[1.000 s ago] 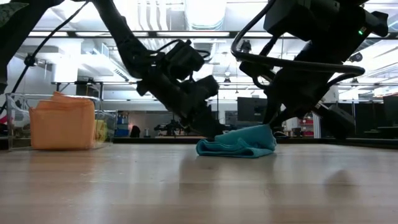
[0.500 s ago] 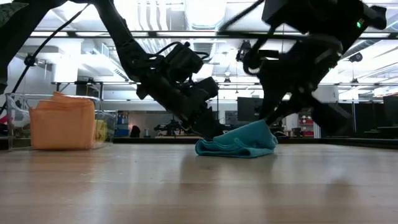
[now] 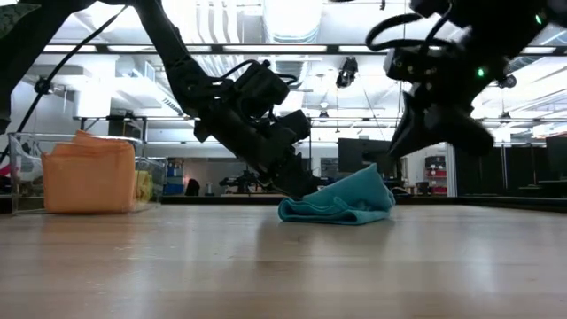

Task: Roll microfiber towels into tight, uniform cylinder then place into a basket
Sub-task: Roll the blue microfiber towel

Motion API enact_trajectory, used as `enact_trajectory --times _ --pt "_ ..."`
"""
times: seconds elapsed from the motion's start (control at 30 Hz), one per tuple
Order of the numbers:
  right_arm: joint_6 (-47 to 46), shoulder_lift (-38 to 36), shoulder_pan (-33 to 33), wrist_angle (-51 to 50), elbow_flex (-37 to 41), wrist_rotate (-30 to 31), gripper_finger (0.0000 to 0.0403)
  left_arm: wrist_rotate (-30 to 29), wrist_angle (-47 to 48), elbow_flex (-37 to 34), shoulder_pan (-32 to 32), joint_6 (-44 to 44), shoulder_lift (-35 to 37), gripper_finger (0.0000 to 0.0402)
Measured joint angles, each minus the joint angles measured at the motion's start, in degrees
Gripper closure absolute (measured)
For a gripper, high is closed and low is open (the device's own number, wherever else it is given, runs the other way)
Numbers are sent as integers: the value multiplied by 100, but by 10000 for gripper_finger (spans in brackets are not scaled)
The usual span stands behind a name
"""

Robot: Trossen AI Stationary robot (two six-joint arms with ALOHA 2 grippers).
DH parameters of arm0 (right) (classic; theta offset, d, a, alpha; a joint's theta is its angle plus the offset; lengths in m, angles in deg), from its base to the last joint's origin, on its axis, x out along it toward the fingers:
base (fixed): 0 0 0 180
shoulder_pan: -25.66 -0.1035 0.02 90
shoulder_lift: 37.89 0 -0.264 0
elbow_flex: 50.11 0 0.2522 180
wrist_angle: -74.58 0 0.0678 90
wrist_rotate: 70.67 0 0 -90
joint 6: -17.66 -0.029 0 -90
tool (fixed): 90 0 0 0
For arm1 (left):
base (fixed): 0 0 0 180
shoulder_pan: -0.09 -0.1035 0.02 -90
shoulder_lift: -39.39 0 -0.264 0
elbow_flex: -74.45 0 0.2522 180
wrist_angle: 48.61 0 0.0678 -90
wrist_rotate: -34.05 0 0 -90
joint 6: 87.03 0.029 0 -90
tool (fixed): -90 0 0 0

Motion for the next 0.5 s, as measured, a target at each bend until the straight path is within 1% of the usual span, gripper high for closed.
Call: enact_trajectory --times 0.07,0.1,0.13,0.23,0.33,0.37,0.4,0.43,0.5 --pt "-320 -113 -1 860 448 144 356 0 -22 0 0 0 0 402" --pt "-369 -142 2 1438 700 144 375 0 -20 0 0 0 0 402" --pt "-382 -148 29 2139 962 143 383 -2 -21 0 0 0 0 402" --pt "-394 -1 168 4383 1656 122 392 -2 -24 2 0 0 0 402" --pt "-364 203 336 6133 2100 120 394 -4 -45 2 0 0 0 402" --pt "-361 245 396 6457 2182 89 394 -4 -50 2 0 0 0 402" --pt "-421 273 457 6567 2231 79 394 -4 -62 2 0 0 0 402" --pt "-555 297 513 6540 2247 50 394 -7 -75 2 0 0 0 402" --pt "-883 387 646 6485 2250 -220 394 -7 -71 2 0 0 0 402"
